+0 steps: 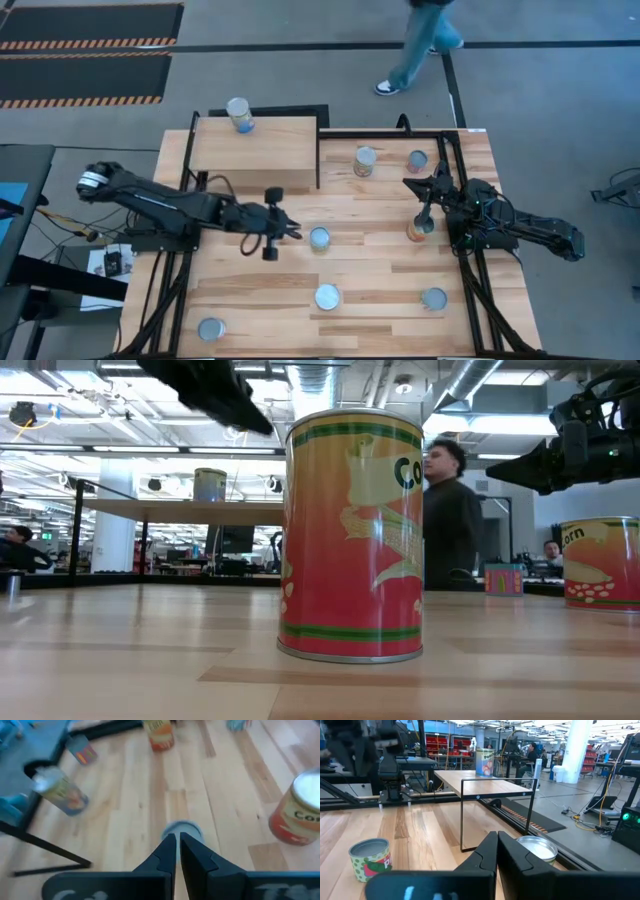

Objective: Pick and place cans onto a shelf
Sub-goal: Put the light green can on the shelf

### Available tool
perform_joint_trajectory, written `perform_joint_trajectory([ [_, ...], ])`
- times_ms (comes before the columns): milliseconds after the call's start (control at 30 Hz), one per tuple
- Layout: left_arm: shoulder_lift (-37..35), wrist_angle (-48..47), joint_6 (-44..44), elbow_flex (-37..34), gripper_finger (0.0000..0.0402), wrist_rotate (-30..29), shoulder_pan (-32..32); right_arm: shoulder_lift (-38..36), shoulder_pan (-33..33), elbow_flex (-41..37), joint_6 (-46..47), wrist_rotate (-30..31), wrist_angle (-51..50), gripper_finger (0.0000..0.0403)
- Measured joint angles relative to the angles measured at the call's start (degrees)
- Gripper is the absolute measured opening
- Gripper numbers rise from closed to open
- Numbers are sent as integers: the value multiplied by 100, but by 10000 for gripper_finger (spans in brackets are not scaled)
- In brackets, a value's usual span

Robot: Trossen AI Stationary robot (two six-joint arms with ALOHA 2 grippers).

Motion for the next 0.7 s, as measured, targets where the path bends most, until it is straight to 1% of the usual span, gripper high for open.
perform_joint_trajectory([
  [133,636,274,-224,0,24,52,-32,0,0,-1,0,-1,0,33],
  [300,1301,859,-232,1,55,170,-58,0,0,1,-1,-1,0,33],
  [400,1575,1149,-157,3,78,168,-58,0,0,-1,-2,-1,0,33],
  [533,1896,1176,-13,4,105,170,-58,1,0,0,-1,-1,0,33],
  [700,2197,1232,156,4,122,284,-58,0,0,0,0,-1,0,33],
])
